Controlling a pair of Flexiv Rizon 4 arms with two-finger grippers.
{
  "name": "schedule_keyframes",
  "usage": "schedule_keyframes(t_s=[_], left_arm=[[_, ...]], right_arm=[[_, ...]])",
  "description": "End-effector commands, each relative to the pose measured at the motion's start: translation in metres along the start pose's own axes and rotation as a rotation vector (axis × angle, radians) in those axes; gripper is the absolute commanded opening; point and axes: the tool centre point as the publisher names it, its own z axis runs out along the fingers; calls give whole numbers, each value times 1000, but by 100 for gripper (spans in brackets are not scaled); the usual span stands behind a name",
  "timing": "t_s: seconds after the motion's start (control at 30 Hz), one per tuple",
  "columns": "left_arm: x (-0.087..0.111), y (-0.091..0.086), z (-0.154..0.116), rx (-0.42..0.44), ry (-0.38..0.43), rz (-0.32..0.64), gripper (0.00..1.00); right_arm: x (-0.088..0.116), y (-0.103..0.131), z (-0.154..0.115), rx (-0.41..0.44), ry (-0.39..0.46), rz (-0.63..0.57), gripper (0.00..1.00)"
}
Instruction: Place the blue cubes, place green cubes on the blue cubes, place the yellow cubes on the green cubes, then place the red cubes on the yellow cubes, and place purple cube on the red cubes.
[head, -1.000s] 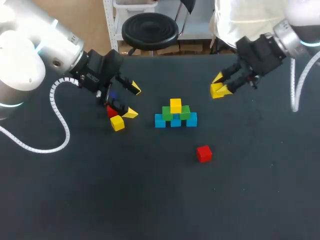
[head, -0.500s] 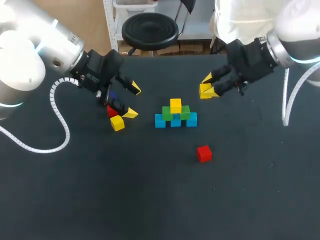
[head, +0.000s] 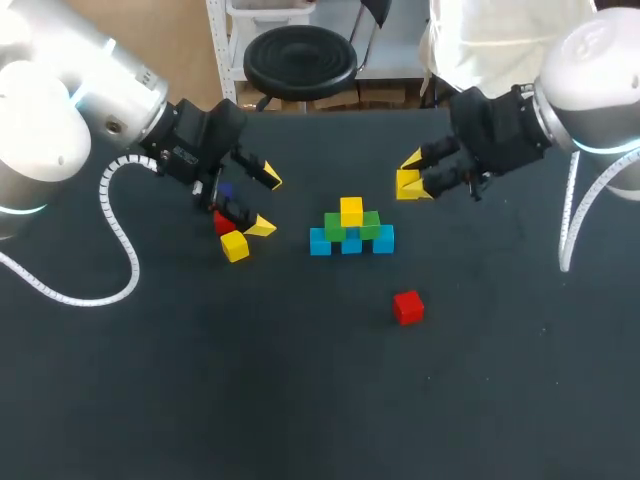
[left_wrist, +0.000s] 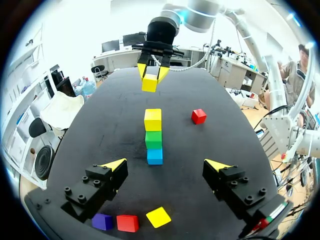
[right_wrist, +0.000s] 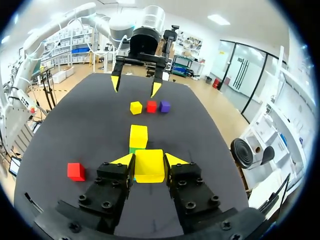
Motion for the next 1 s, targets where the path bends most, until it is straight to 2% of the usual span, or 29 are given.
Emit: schedule_keyframes(t_s=[0.03,0.2,0.47,0.8,1.0], left_arm=[[1,-1,0,-2,-4,3,100],[1,-1,0,-2,-4,3,100],[1,-1,0,-2,-4,3,100],[1,-1,0,-2,-4,3,100],[1,-1,0,-2,-4,3,100]], right_arm=[[0,1,-1,2,0,0,0],[-4,7,11,-35,-39,2,0],[-7,11,27,-96,-38,21,0],[-7,18,46,-110,-10,62,0],[-5,16,47,-121,-5,68,0]])
